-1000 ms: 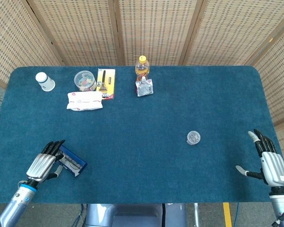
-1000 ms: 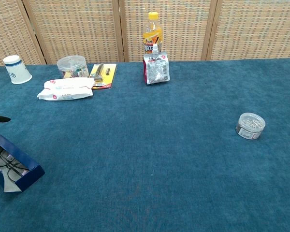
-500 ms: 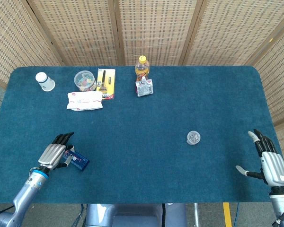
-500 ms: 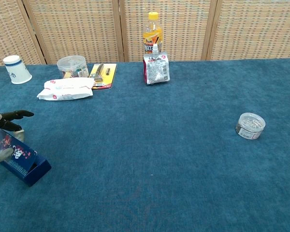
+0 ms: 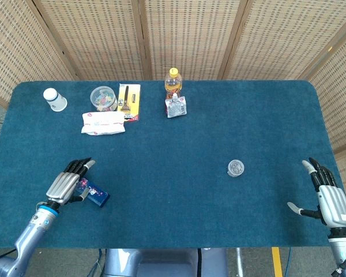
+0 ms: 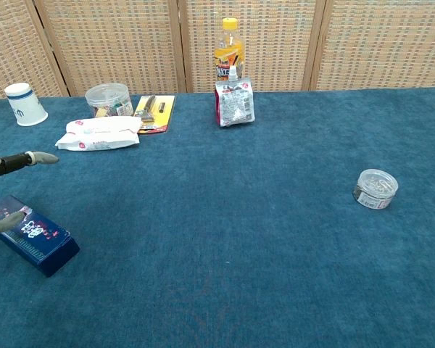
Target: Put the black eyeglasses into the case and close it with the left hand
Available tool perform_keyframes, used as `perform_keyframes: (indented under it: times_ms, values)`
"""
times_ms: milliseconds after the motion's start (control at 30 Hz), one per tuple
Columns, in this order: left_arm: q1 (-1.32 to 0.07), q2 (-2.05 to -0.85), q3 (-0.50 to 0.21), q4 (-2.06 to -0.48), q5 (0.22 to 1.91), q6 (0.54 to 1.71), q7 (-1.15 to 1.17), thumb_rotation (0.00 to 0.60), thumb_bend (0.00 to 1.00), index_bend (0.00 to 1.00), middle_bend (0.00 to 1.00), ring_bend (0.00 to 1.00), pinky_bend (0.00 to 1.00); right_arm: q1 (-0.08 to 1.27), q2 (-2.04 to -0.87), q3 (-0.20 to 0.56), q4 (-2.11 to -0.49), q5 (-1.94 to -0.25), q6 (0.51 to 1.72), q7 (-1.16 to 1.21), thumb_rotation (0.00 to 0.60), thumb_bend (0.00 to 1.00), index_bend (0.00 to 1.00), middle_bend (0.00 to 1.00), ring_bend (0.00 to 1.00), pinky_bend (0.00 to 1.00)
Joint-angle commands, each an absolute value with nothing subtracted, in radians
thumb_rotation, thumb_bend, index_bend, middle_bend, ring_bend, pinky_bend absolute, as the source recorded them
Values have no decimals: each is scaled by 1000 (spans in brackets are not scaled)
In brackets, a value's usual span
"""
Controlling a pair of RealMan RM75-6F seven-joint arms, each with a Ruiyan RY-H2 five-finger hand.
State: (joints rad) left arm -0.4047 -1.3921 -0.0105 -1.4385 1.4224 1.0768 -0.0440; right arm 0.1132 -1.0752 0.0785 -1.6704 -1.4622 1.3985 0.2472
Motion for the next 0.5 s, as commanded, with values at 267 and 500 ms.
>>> perform_keyframes:
  times_ms: [267,500]
  values:
    - [-435,-1296,37,-1487,1506,1037,-71,600,117,0,0,0,0,113,-1075,78,-1671,-1462,1397,246,600,0,0,0,0,0]
    - [-463,-1288,50,-1489,1475,961,51,600,0,0,0,0,0,113,-1074,77,-1673,-1462,1396,247,600,0,0,0,0,0]
